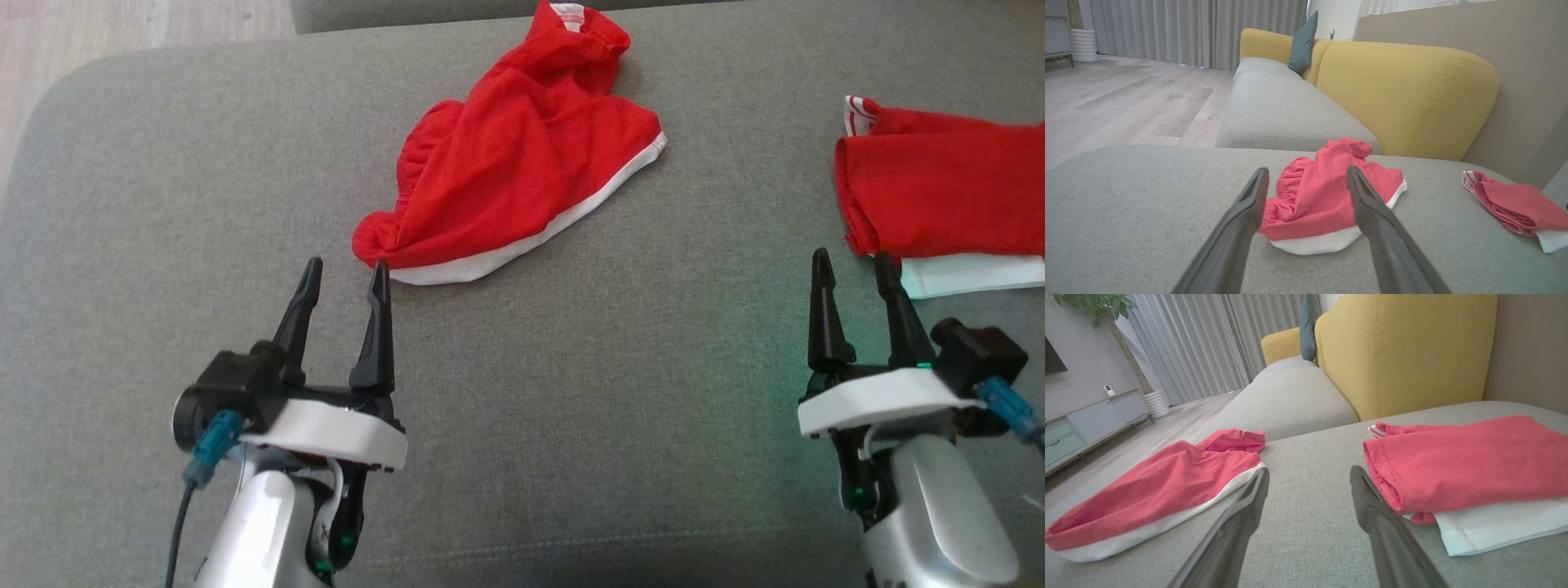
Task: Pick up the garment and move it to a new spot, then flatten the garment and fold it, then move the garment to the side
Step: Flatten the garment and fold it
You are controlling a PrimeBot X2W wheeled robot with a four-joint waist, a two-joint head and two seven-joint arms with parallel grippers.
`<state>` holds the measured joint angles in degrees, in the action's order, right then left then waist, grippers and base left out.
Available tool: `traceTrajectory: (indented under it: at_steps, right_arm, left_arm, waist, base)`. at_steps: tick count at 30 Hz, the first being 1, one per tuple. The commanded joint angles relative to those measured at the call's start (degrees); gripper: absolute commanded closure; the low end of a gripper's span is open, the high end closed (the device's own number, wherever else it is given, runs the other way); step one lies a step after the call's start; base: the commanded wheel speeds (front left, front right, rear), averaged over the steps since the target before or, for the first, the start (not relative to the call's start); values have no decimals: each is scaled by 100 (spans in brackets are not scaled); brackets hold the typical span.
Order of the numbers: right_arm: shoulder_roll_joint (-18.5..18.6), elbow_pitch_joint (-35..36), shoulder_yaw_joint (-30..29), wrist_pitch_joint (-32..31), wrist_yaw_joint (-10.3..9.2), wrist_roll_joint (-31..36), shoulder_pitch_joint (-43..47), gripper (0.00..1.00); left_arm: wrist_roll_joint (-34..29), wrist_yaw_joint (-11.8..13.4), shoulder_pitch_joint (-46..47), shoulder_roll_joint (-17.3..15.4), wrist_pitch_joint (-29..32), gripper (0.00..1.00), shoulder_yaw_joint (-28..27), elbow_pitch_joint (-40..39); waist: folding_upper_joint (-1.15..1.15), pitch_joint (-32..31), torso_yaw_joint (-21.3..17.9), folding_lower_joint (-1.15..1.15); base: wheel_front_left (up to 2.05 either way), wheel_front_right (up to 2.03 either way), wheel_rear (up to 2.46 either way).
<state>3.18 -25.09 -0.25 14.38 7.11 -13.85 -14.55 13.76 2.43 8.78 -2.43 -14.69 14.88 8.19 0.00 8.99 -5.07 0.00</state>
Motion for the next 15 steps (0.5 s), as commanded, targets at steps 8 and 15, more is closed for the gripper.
traceTrajectory:
  at_steps: [8, 15]
  right_arm:
    - [-30, 542, 215, 62, 37, 147, 192, 0]
    - [-30, 440, 95, 23, 37, 261, -122, 0]
  left_arm:
    - [23, 5, 50, -44, -30, 0, -127, -141]
    - [64, 24, 146, -44, -30, 0, -46, -207]
  waist:
    - [0, -62, 138, 0]
    - [0, 110, 379, 0]
  base:
    - [0, 0, 0]
    - [0, 0, 0]
